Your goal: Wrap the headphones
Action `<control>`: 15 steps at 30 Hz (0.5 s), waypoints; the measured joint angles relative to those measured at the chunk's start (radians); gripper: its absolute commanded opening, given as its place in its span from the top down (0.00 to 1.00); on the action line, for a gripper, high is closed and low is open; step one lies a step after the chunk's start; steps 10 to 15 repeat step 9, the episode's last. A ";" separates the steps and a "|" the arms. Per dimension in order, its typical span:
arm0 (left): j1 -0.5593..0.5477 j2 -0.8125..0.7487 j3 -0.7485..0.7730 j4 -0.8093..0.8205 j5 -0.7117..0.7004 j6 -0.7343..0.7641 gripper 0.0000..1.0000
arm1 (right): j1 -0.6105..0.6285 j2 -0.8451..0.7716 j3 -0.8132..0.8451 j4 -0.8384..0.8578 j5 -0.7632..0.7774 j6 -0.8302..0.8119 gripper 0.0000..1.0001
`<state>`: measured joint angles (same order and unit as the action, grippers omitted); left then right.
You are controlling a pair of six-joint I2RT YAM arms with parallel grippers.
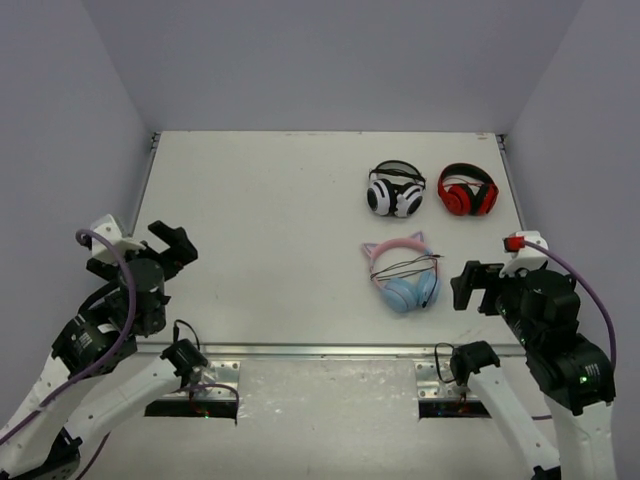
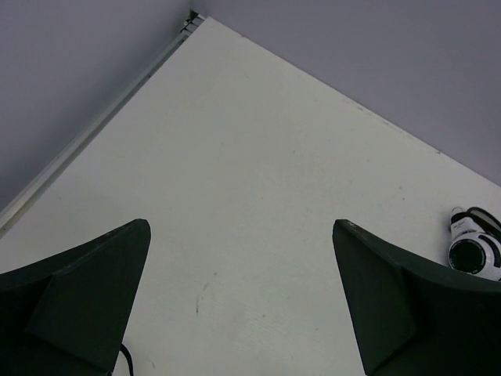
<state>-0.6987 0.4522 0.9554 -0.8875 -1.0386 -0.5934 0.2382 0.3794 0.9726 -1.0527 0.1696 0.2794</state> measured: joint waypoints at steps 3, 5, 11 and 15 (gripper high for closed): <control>0.000 0.030 -0.004 -0.001 0.005 0.007 0.00 | 0.000 0.008 -0.016 0.005 0.000 0.000 0.01; 0.000 0.031 -0.008 -0.002 0.006 0.011 0.00 | 0.000 0.013 -0.023 0.005 -0.001 0.000 0.01; 0.000 0.019 -0.008 -0.002 0.006 0.014 0.00 | 0.001 0.021 -0.024 0.009 -0.002 0.000 0.01; 0.000 0.019 -0.008 -0.002 0.006 0.014 0.00 | 0.001 0.021 -0.024 0.009 -0.002 0.000 0.01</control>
